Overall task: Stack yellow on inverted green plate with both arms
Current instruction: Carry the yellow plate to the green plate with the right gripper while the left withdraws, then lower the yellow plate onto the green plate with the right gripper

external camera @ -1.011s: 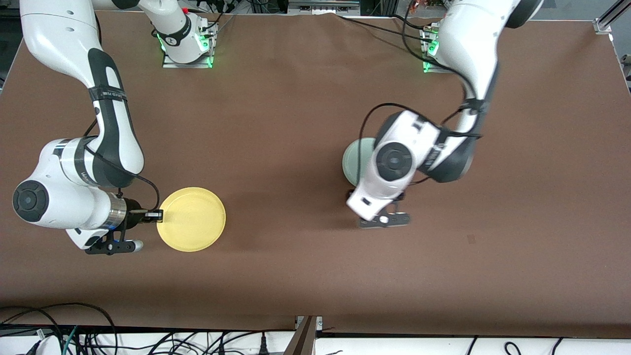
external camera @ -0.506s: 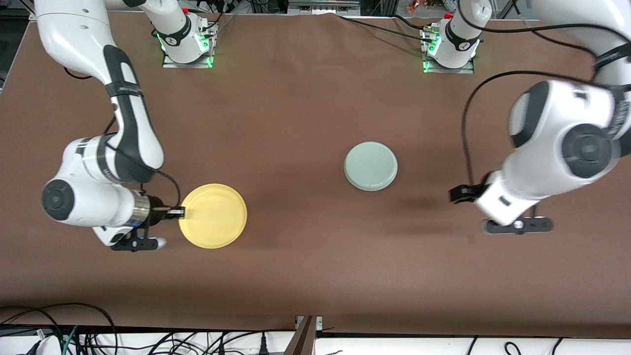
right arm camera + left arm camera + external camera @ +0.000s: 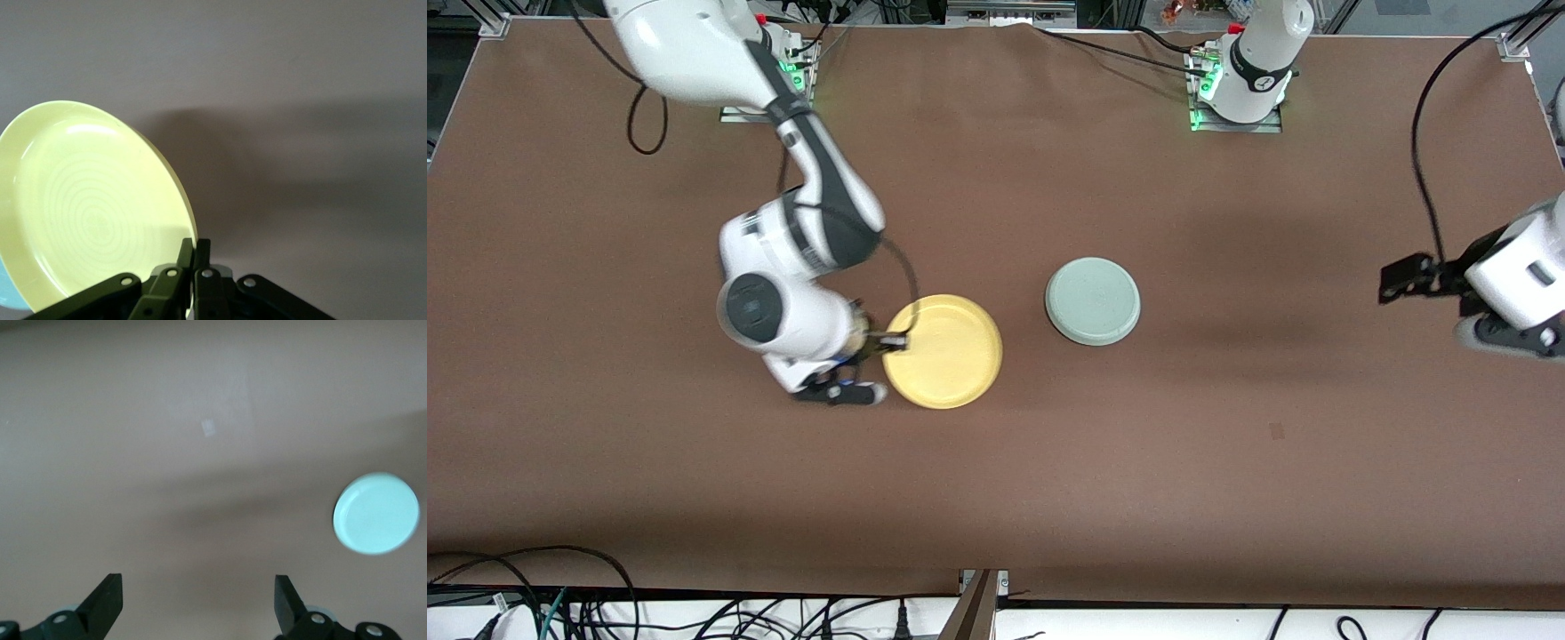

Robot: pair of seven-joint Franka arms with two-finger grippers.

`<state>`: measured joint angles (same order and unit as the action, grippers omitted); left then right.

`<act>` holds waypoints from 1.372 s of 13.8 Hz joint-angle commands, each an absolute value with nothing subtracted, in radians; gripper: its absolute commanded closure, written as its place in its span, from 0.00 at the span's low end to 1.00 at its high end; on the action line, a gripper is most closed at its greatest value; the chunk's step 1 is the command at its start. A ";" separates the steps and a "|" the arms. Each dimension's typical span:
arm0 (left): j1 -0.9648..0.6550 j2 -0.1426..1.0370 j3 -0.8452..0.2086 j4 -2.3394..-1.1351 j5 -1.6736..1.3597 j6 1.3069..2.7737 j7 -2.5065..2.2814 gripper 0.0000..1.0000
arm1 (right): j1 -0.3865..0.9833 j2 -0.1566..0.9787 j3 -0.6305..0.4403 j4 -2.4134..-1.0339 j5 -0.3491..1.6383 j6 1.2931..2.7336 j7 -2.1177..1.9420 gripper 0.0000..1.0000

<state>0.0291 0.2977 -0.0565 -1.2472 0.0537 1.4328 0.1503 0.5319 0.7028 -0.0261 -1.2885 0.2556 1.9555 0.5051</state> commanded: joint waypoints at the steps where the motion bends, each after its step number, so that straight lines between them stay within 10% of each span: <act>1: 0.044 0.209 -0.086 -1.329 0.168 1.370 0.224 0.00 | 0.665 0.707 -0.026 -1.310 0.267 2.050 0.679 1.00; 8: 0.044 -0.146 -0.025 -1.810 0.106 1.785 0.138 0.00 | 0.957 0.735 -0.031 -1.443 0.253 2.378 1.021 1.00; 19: 0.044 -0.063 -0.038 -1.678 0.029 1.601 0.138 0.00 | 0.933 0.824 -0.037 -1.447 0.203 2.490 1.017 0.96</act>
<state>0.0429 -0.0858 -0.0329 -1.7205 0.0389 1.6289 0.1438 0.9489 0.8158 -0.0445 -1.4575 0.2223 2.4831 1.0206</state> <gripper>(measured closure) 0.000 0.969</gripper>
